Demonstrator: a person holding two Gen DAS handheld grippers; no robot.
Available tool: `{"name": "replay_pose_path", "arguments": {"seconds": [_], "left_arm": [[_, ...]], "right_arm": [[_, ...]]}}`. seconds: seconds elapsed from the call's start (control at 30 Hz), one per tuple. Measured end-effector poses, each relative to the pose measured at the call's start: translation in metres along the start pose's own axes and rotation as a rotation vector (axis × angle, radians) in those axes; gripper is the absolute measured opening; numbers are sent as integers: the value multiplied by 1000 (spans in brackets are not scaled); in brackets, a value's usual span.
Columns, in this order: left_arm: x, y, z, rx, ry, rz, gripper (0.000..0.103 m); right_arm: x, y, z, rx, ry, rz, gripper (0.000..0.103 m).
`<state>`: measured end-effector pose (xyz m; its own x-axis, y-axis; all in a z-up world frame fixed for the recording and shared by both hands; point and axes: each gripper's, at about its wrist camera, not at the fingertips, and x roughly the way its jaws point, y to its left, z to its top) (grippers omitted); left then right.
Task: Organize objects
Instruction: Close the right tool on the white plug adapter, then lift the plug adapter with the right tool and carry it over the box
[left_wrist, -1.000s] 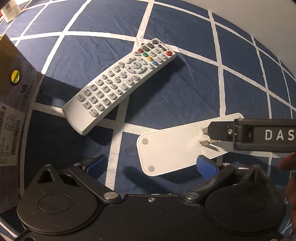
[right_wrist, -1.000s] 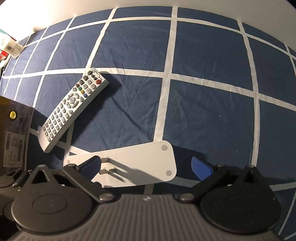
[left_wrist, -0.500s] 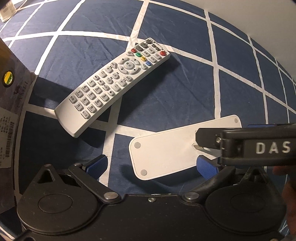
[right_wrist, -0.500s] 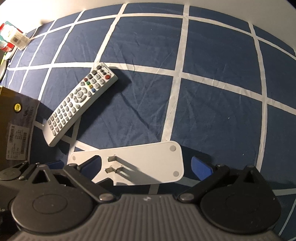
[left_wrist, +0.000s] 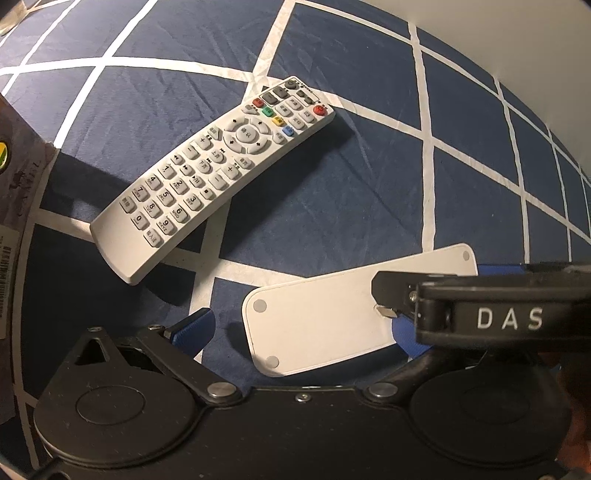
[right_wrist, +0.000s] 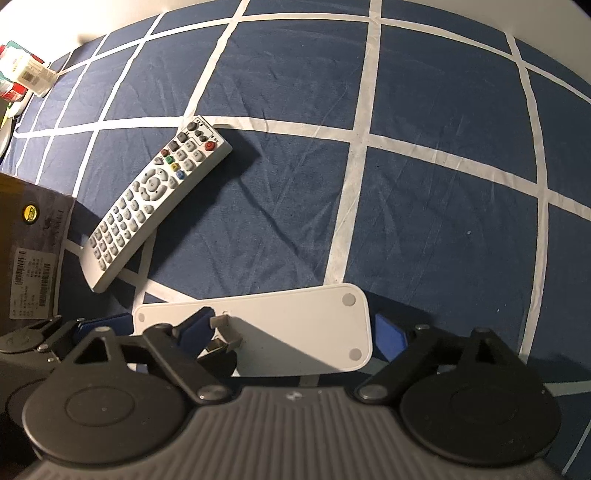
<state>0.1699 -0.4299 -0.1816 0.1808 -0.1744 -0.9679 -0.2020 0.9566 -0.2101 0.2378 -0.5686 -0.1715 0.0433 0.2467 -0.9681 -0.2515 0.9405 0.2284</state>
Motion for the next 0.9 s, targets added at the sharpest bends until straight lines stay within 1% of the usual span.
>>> {"name": "replay_pose_path", "arguments": {"seconds": [0.1,0.17,0.23,0.5,0.9], "left_arm": [[0,2,1,-11,9,-27,95],[-2,3,0,-14,14,-48,86],[-4,-1,-1,-2,12,-46,83],[-16,-5,-7,30,1,-36,81],[-60,2,-34,84,-57,-43,81]], "right_arm": [[0,-1,0,4,-4,1,89],[-1,-2,0,17,-4,-1,89],[-2,-2,-2,27,-6,-7,89],[-15,4,-16,34,-37,-20,88],[-55,32,-51,48,-109,-27,88]]}}
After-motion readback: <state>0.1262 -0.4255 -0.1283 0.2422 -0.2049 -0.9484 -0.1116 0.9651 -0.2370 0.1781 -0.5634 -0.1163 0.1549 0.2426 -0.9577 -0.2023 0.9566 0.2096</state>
